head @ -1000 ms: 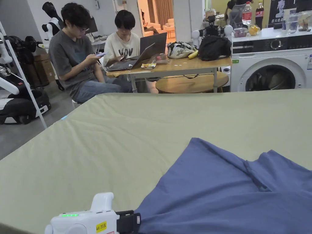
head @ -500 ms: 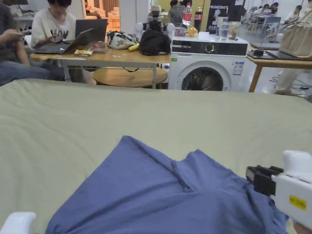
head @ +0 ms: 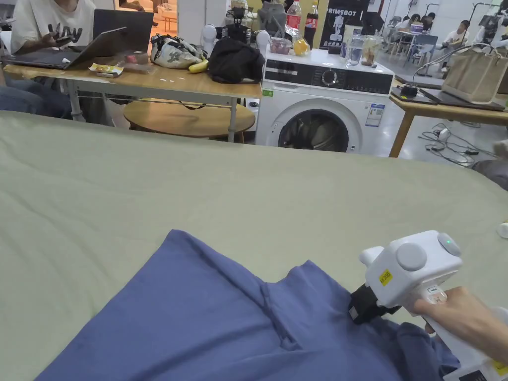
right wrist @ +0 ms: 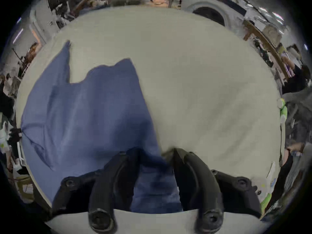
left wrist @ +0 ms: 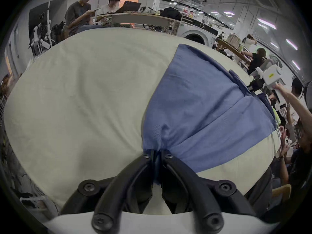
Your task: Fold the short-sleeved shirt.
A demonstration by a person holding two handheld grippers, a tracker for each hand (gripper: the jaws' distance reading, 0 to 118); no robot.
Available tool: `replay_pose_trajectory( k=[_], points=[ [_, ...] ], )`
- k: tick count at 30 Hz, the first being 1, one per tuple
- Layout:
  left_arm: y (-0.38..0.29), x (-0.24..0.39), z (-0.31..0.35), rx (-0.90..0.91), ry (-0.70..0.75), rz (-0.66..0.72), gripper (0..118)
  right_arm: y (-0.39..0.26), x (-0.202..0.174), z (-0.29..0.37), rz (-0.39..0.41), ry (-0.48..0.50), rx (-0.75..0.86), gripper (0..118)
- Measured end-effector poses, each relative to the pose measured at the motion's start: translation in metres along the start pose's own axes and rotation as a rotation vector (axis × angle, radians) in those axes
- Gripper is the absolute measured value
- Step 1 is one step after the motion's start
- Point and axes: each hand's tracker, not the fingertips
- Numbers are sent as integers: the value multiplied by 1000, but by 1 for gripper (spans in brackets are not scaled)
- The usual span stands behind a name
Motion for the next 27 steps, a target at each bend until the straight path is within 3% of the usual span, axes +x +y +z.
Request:
replay_pose_trajectory(
  k=[2, 3, 4, 10, 15, 18, 23, 27],
  points=[
    [0, 1, 0, 0, 1, -6, 1, -6, -9, 11, 18, 0, 24, 30],
    [0, -1, -1, 1, 2, -8, 1, -8, -11, 13, 27, -2, 36, 5],
    [0, 0, -2, 1, 3, -11, 1, -11, -14, 15, 25, -24, 50, 0],
    [-8, 0, 18, 101, -10, -6, 1, -43, -28, 85, -9, -66, 216, 0],
    [23, 16, 95, 422, -81, 9, 0, -73, -33, 207, -33, -76, 452, 0],
    [66, 33, 138, 539, -109, -42, 0, -87, -43, 280, -19, -182, 591, 0],
    [161, 61, 184, 726, -103, -129, 0, -95, -36, 368, -101, -288, 782, 0],
    [253, 78, 201, 763, -56, -166, 0, -75, -17, 403, -174, -337, 854, 0]
  ],
)
